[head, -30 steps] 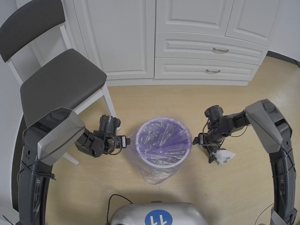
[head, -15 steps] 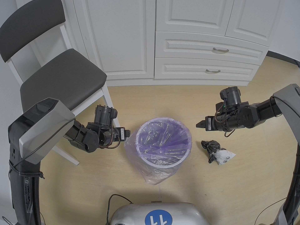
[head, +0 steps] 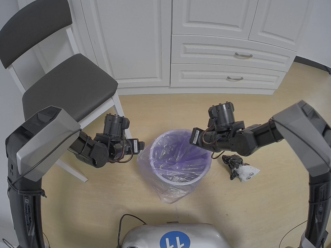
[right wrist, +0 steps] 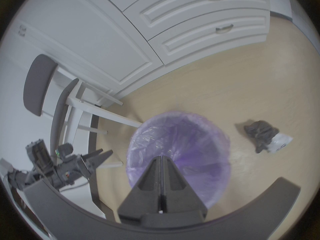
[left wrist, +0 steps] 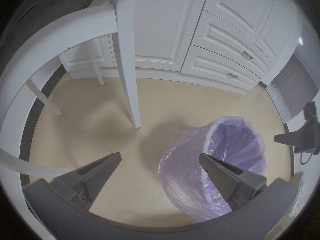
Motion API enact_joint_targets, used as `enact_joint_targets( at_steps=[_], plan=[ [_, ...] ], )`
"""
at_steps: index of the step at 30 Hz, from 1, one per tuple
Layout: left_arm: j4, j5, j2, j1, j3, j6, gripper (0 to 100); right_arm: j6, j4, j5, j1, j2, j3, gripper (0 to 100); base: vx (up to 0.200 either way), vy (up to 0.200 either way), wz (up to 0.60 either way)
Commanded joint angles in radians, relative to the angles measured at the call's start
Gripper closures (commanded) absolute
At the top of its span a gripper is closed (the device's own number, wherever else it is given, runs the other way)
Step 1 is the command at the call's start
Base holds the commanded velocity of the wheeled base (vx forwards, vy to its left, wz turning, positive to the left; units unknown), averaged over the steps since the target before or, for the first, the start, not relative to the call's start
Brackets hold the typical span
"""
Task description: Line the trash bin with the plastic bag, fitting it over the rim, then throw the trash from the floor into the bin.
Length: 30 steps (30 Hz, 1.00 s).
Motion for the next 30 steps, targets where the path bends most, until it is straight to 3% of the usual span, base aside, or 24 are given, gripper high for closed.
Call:
enact_joint_targets(
  at_steps=[1, 8, 13, 14, 25, 27, 28, 30],
  plan=[
    [-0.018, 0.001, 0.008, -0.003, 0.002, 0.001, 0, 0.109, 0.053, -0.004, 0.034, 0.233, -0.202, 100, 0.0, 0.0, 0.0],
    [-0.035, 0.001, 0.021, -0.01, 0.002, 0.001, 0, 0.157, 0.113, -0.005, 0.052, 0.313, -0.349, 100, 0.0, 0.0, 0.0],
    [-0.064, 0.021, 0.037, -0.016, 0.006, 0.001, 0, 0.158, 0.257, -0.014, 0.059, 0.374, -0.48, 100, 0.0, 0.0, 0.0],
    [-0.066, 0.024, 0.037, -0.016, 0.006, 0.001, 0, 0.16, 0.351, -0.017, 0.057, 0.397, -0.546, 100, 0.0, 0.0, 0.0],
    [-0.096, 0.024, 0.034, -0.025, 0.031, 0.006, 0, 0.1, 0.664, -0.024, 0.08, 0.342, -0.554, 100, 0.0, 0.0, 0.0],
    [-0.096, 0.024, 0.034, -0.025, 0.031, 0.006, 0, 0.1, 0.664, -0.024, 0.08, 0.342, -0.554, 100, 0.0, 0.0, 0.0],
    [-0.109, 0.024, 0.03, -0.025, 0.043, 0.006, 0, 0.071, 0.773, -0.021, 0.109, 0.317, -0.554, 100, 0.0, 0.0, 0.0],
    [-0.11, 0.024, 0.03, -0.023, 0.045, 0.006, 0, 0.048, 0.822, -0.019, 0.128, 0.316, -0.554, 100, 0.0, 0.0, 0.0]
  ],
)
